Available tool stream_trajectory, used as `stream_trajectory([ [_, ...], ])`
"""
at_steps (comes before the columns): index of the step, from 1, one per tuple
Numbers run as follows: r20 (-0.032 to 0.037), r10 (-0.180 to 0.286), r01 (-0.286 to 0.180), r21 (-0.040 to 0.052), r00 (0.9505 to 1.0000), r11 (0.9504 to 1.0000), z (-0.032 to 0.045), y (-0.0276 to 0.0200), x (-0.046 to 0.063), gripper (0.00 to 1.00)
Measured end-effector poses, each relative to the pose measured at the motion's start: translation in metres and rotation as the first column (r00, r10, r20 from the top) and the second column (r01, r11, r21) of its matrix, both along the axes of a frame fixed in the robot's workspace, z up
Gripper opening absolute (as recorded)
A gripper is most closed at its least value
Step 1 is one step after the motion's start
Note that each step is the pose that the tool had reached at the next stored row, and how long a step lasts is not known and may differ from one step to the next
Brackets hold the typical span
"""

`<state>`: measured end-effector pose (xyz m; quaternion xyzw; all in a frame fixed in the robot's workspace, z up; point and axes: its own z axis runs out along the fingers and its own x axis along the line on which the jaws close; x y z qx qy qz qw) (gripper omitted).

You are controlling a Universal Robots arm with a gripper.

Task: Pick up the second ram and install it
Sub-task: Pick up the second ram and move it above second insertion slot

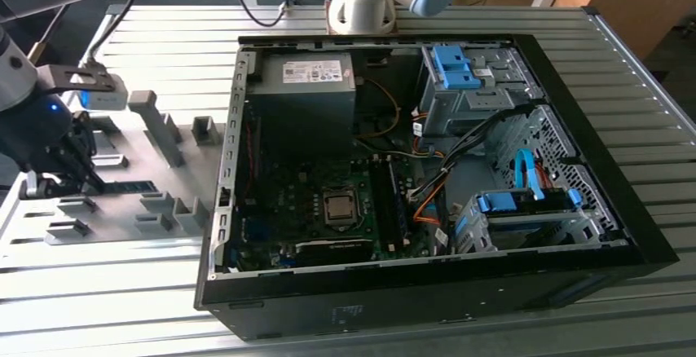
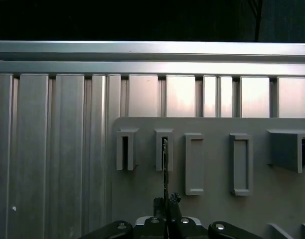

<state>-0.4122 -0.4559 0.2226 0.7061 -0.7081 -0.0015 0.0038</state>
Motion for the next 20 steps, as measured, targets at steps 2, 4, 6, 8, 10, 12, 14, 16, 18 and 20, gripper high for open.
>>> stream_trajectory([
  [2,0.0001,0.0,0.0,0.0001,1.0,1.0,0.0009,0.0,0.0,0.14],
  [4,0.0001,0.0,0.0,0.0001,1.0,1.0,0.0017,0.0,0.0,0.14],
  [6,0.0001,0.0,0.0,0.0001,1.0,1.0,0.0025,0.0,0.0,0.14],
  [8,0.0,0.0,0.0,0.0,1.0,1.0,0.0031,0.0,0.0,0.14],
  [10,-0.0002,0.0,0.0,-0.0001,1.0,1.0,0.0042,0.0,0.0,0.14],
  [12,0.0,0.0,0.0,0.0,1.0,1.0,0.0052,0.0,0.0,0.14],
  [14,-0.0001,0.0,0.0,-0.0001,1.0,1.0,0.0065,0.0,0.0,0.14],
  [16,0.0,0.0,0.0,-0.0001,1.0,1.0,0.0078,0.0,0.0,0.14],
  [18,-0.0001,0.0,0.0,-0.0001,1.0,1.0,0.0091,0.0,0.0,0.14],
  [20,0.0,0.0,0.0,0.0,1.0,1.0,0.0103,0.0,0.0,0.14],
])
